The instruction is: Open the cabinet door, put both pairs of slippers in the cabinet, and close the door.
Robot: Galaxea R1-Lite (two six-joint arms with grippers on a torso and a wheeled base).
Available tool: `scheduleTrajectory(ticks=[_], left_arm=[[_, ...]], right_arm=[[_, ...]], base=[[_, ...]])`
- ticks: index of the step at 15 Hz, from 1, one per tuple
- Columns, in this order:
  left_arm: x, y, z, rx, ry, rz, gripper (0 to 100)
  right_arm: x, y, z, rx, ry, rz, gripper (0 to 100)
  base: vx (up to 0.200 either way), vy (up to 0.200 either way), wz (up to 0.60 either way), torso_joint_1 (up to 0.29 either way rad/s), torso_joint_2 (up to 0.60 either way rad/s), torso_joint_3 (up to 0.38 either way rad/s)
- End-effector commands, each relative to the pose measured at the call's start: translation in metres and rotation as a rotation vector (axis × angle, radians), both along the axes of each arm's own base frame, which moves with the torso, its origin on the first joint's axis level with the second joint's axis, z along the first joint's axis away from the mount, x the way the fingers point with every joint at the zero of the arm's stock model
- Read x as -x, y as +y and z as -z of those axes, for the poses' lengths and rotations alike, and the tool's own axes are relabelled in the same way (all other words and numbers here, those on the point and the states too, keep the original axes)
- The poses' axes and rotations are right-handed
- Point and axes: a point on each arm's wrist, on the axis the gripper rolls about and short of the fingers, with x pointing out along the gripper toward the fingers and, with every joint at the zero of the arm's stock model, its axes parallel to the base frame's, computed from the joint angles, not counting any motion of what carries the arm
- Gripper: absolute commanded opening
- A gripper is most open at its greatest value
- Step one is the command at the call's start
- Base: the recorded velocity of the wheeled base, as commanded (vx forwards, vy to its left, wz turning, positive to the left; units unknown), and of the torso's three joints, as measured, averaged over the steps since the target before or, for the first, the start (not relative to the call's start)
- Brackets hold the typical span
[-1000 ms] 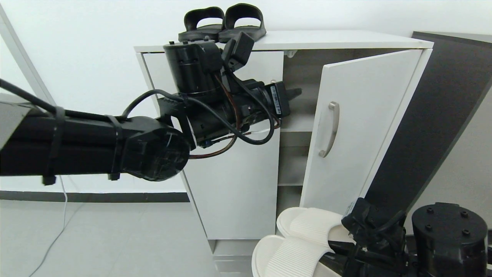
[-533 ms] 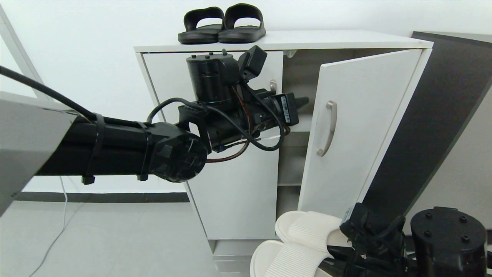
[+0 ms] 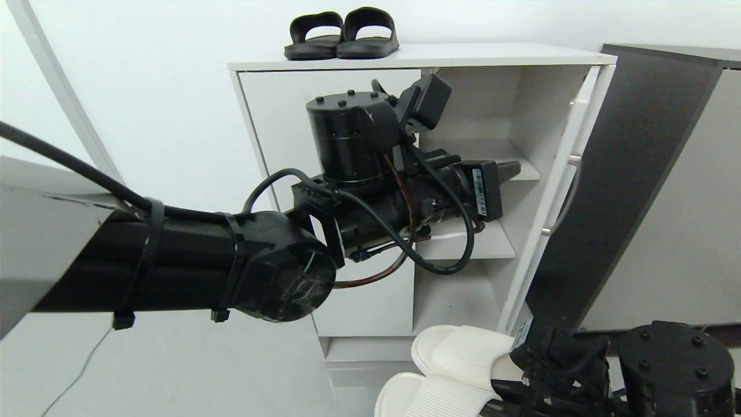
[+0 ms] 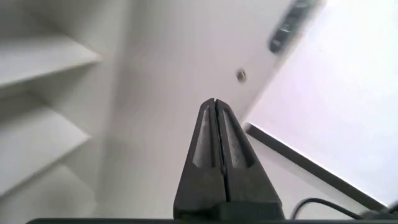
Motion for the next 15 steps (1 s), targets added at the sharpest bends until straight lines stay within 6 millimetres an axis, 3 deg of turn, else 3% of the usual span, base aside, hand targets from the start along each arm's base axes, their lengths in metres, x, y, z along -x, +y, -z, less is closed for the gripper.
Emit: scheduleTrajectory(ticks=[1, 2, 4, 6, 7, 8, 10, 12, 13, 15], left_arm=[[0.006, -0.001, -0.005, 0.018, -0.016, 0.011, 0], [0.004, 0.001, -0.005, 0.022, -0.02, 0.007, 0], [-0.012, 0.021, -0.011, 0.038, -0.036, -0.075, 0], [-0.018, 0.058, -0.024, 0.054, -0.039, -0.207, 0], [0.003, 0.087, -0.031, 0.054, -0.034, -0.268, 0], [0.018, 0.102, -0.033, 0.048, -0.027, -0.283, 0], [0.082, 0.179, -0.024, -0.086, -0.045, -0.444, 0], [0.115, 0.213, -0.015, -0.197, -0.044, -0.667, 0], [0.152, 0.236, -0.01, -0.173, -0.057, -0.797, 0], [0.206, 0.273, 0.008, -0.142, -0.127, -0.96, 0]], right_arm=[[0.0, 0.0, 0.0, 0.001, 0.0, -0.001, 0], [0.0, 0.0, 0.0, 0.001, 0.0, -0.001, 0], [-0.002, 0.001, 0.001, 0.001, 0.002, 0.011, 0], [-0.014, 0.003, -0.002, -0.009, -0.007, 0.065, 0], [-0.024, 0.005, -0.004, -0.011, -0.024, 0.139, 0], [-0.028, 0.007, -0.006, -0.021, -0.025, 0.175, 0], [-0.046, 0.021, -0.014, -0.09, -0.022, 0.339, 0], [-0.058, 0.023, -0.016, -0.089, -0.049, 0.431, 0], [-0.063, 0.022, -0.017, -0.091, -0.056, 0.456, 0], [-0.063, 0.021, -0.017, -0.093, -0.059, 0.463, 0]], base=[[-0.2, 0.0, 0.0, 0.002, 0.0, 0.002], [-0.2, 0.0, 0.0, 0.002, 0.01, 0.002], [0.0, 0.0, 0.0, 0.0, 0.0, 0.0], [0.0, 0.0, 0.0, 0.0, 0.0, 0.0], [0.0, 0.0, 0.0, 0.0, 0.0, 0.0], [0.0, 0.0, 0.0, 0.0, 0.0, 0.0], [0.0, 0.0, 0.0, 0.0, 0.0, 0.0], [0.0, 0.0, 0.0, 0.0, 0.0, 0.0], [0.0, 0.0, 0.0, 0.0, 0.0, 0.0], [0.0, 0.0, 0.0, 0.0, 0.0, 0.0]])
